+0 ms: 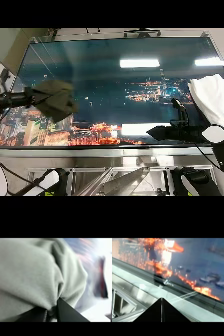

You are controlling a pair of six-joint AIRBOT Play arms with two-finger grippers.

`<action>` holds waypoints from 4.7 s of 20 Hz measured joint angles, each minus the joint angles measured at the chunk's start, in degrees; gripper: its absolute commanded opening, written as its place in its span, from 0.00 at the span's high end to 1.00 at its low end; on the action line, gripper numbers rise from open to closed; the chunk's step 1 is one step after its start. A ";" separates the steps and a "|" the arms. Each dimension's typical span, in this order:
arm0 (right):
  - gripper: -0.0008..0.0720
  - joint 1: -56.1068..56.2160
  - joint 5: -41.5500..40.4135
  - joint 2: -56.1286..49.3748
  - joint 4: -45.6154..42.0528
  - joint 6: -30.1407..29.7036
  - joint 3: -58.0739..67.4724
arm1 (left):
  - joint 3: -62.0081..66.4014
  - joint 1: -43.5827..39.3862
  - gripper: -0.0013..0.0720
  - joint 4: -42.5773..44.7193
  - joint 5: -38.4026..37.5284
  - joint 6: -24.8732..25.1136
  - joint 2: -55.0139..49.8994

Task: Fold the shirts.

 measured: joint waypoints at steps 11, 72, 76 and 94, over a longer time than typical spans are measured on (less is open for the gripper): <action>0.75 0.00 -0.55 -0.02 -0.02 0.00 0.00 | 0.24 -44.15 0.52 -1.46 17.59 1.07 -5.22; 0.14 3.43 -6.21 -21.03 5.77 -17.92 1.14 | 4.68 -33.00 0.94 0.66 5.05 1.03 0.07; 0.14 13.33 -13.16 -31.08 10.19 -20.98 2.01 | 4.50 -30.69 0.94 0.66 2.73 2.80 -2.91; 0.97 -0.52 6.10 -24.35 13.81 -23.04 32.26 | 22.67 -17.79 0.94 -10.56 -3.34 0.66 1.07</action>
